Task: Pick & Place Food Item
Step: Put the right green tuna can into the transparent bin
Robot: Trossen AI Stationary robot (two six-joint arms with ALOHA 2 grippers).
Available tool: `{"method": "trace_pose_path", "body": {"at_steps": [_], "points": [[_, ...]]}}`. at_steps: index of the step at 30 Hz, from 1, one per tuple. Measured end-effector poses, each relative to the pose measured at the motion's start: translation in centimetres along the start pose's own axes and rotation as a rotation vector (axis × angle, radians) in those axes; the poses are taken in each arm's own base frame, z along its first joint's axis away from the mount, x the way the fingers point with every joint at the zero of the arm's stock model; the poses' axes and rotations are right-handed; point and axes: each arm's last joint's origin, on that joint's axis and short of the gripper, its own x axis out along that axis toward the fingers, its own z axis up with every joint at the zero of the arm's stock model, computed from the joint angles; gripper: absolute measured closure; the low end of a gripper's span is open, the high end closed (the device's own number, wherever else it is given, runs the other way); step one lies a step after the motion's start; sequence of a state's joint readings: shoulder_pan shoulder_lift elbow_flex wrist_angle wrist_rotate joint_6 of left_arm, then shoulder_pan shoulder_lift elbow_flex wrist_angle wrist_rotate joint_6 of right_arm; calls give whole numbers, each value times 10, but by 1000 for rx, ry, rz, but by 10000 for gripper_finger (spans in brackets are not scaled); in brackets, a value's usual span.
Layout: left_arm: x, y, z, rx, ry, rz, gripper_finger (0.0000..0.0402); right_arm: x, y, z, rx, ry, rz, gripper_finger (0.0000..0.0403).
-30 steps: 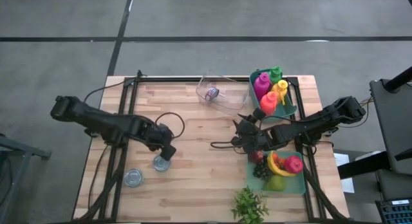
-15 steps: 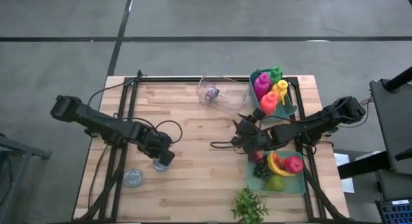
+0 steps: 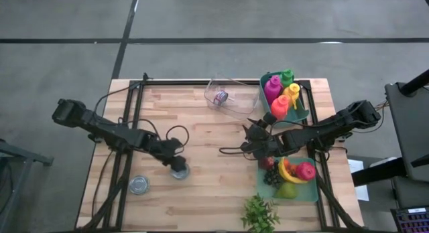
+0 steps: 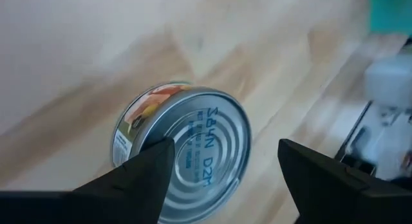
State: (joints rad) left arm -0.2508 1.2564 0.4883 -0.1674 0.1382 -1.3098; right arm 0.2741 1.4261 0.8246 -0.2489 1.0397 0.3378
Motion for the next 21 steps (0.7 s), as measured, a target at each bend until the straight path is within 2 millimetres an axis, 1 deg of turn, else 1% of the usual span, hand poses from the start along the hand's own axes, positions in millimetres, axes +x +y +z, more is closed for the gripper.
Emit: {"method": "trace_pose_path", "body": {"at_steps": [6, 13, 21], "points": [[2, 4, 3, 0, -100, -6, 113, 0, 0, 0, 0, 0, 0, 245], [3, 4, 6, 6, -201, 2, 113, 0, 0, 0, 0, 0, 0, 245], [7, 4, 9, 46, -270, 19, 113, 0, 0, 0, 0, 0, 0, 245]]}}
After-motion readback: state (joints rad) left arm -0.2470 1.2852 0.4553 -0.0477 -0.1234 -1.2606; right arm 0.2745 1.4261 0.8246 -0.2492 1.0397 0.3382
